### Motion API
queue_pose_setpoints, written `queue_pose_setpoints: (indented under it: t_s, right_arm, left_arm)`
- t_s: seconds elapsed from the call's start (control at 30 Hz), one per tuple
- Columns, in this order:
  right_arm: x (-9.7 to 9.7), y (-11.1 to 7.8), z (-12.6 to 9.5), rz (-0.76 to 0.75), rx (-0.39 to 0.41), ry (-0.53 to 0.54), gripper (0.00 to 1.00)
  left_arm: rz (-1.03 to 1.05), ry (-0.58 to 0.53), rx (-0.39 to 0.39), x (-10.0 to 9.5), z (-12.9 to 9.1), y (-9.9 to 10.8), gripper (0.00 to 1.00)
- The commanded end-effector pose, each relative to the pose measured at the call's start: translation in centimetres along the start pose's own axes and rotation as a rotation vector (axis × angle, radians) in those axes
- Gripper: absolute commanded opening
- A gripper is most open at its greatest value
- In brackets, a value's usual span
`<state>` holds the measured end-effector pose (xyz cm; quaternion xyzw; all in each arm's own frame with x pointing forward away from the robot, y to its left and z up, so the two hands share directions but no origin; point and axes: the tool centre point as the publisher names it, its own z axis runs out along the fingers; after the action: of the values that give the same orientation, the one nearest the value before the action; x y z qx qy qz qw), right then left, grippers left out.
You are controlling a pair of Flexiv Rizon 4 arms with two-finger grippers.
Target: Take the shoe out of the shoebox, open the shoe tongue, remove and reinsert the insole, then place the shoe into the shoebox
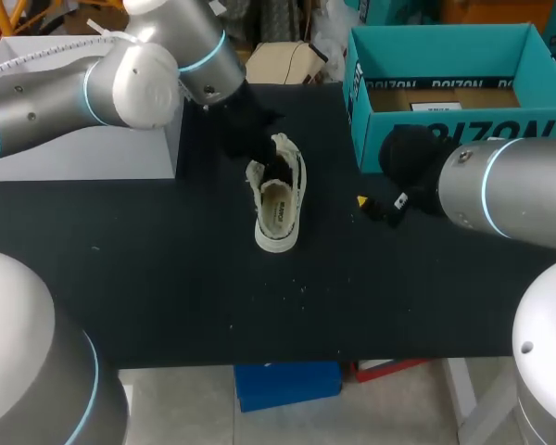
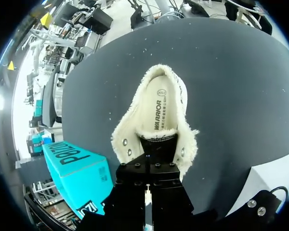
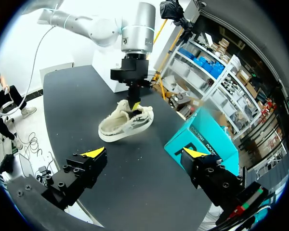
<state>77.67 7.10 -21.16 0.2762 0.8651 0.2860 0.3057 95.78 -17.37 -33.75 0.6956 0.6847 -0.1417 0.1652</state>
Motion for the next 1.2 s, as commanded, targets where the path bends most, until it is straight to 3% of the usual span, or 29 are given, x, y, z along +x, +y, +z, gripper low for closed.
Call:
queue_pose_setpoints:
  t_s: [0.03, 0.07, 0.17, 0.27, 0.6, 0.9, 1.0, 1.2]
  right_arm:
    - [0.1, -0.1, 0.1, 0.001, -0.001, -0.001, 1.00]
    - [0.1, -0.1, 0.1, 0.001, -0.001, -0.001, 1.00]
    - [0.1, -0.1, 0.1, 0.001, -0.001, -0.001, 1.00]
    - [0.1, -0.1, 0.1, 0.001, -0.001, -0.001, 1.00]
    - [0.1, -0.1, 0.1, 0.001, -0.001, -0.001, 1.00]
    - [0.1, -0.1, 0.1, 0.001, -0.001, -0.001, 1.00]
    - [0.1, -0.1, 0.1, 0.001, -0.001, -0.001, 1.00]
    - [0.1, -0.1, 0.1, 0.001, -0.001, -0.001, 1.00]
  left_arm:
    - [-0.004, 0.052, -0.024, 0.2, -4.5, -1.3, 0.27]
    - [-0.009, 0.071, -0.023, 0.4, -4.8, -1.3, 0.45]
    - [-0.054, 0.101, -0.029, 1.5, -5.1, -1.2, 0.35]
    - [-0.077, 0.116, -0.027, 2.1, -5.1, -1.5, 0.33]
    - [-0.125, 0.135, 0.023, 3.7, -2.1, -2.8, 0.38]
    - [-0.158, 0.144, 0.020, 4.5, 0.1, -2.9, 0.29]
    - [-0.158, 0.145, 0.020, 4.7, 0.8, -3.2, 0.34]
    - [-0.171, 0.165, 0.024, 5.8, 2.7, -3.9, 0.32]
